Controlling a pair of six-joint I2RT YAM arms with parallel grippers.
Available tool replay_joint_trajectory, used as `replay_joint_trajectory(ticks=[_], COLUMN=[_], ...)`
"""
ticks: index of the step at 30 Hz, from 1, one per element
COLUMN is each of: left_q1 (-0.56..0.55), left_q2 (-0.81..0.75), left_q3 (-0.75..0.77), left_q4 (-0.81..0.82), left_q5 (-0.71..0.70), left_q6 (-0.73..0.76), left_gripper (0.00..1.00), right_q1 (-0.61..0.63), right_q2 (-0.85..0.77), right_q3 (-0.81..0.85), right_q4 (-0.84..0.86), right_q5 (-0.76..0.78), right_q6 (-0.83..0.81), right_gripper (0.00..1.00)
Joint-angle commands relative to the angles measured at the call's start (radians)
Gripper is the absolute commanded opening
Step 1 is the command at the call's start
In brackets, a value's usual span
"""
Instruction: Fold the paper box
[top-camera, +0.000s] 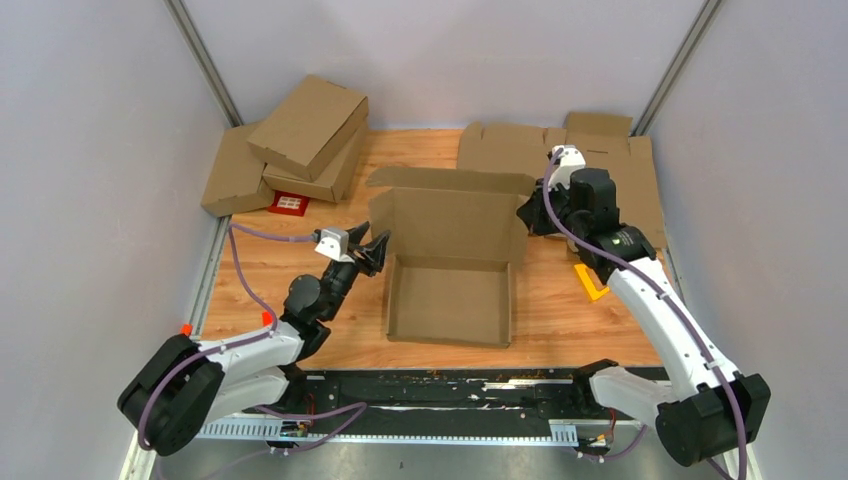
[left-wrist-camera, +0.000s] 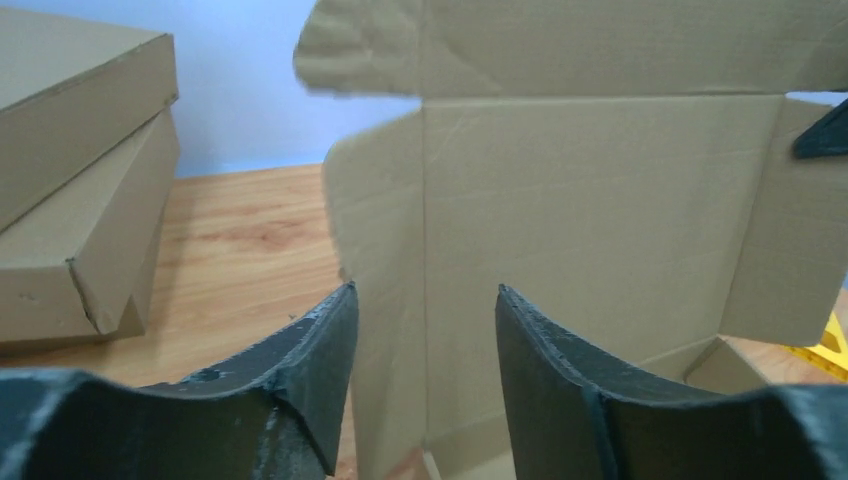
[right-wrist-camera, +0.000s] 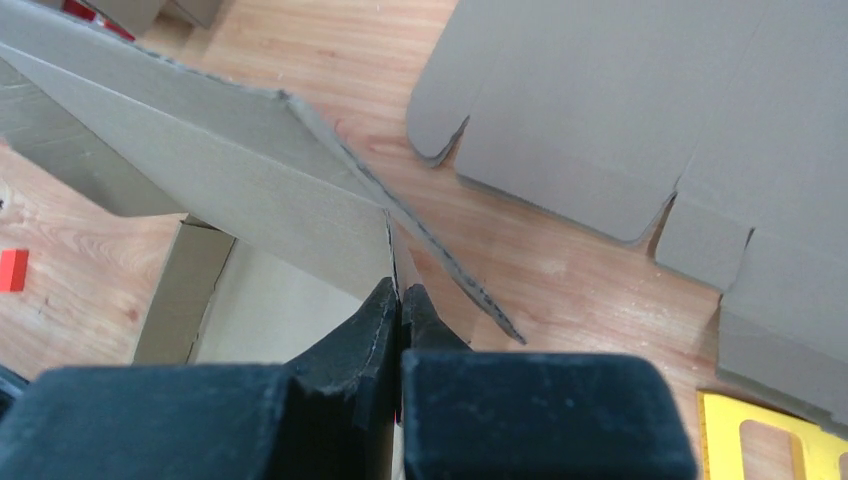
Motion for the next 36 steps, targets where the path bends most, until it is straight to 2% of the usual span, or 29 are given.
replay_joint_trajectory(ticks=[1,6,9,16,21,23,24,26,29,36], left_q1=[-0.004,-0.004,-0.004,0.019,0.158,0.225,0.253,0.299,0.312,0.312], left_q2=[-0.082,-0.157,-0.184,-0.199,-0.196,-0.166,-0.143,-0.088,-0.023,0.101], left_q3=[0.057,0.201,0.238,0.266,0.286,0.326,0.351,0.398,0.434,0.611], left_q4=[-0.141,-0.506,-0.613,-0.716,-0.729,-0.752,-0.761,-0.754,-0.698,-0.774], left_q5=[-0.038,-0.01,-0.022,-0.118,0.018,0.096,0.136,0.24,0.329,0.417], left_q6=[-0.033,-0.052,-0.061,-0.077,-0.135,-0.146,-0.149,-0.147,-0.091,-0.032], left_gripper=[0.63,0.73,0.77,0.79,0.86,0.99,1.0,1.0,1.0,0.93], right_q1=[0.001,0.001,0.001,0.001,0.001,0.001,0.001,0.001,0.001,0.004], right_q2=[-0.054,-0.083,-0.095,-0.105,-0.1,-0.097,-0.096,-0.092,-0.089,-0.074], right_q3=[0.014,-0.018,-0.034,-0.05,-0.047,-0.047,-0.046,-0.043,-0.039,-0.03], right_q4=[0.121,0.181,0.203,0.222,0.219,0.218,0.215,0.213,0.206,0.19], right_q5=[0.02,0.005,-0.011,-0.043,-0.074,-0.076,-0.078,-0.087,-0.096,-0.128], right_q6=[-0.021,-0.023,-0.03,-0.049,-0.061,-0.061,-0.061,-0.061,-0.06,-0.058], right_gripper=[0.0,0.0,0.0,0.0,0.0,0.0,0.0,0.0,0.0,0.0])
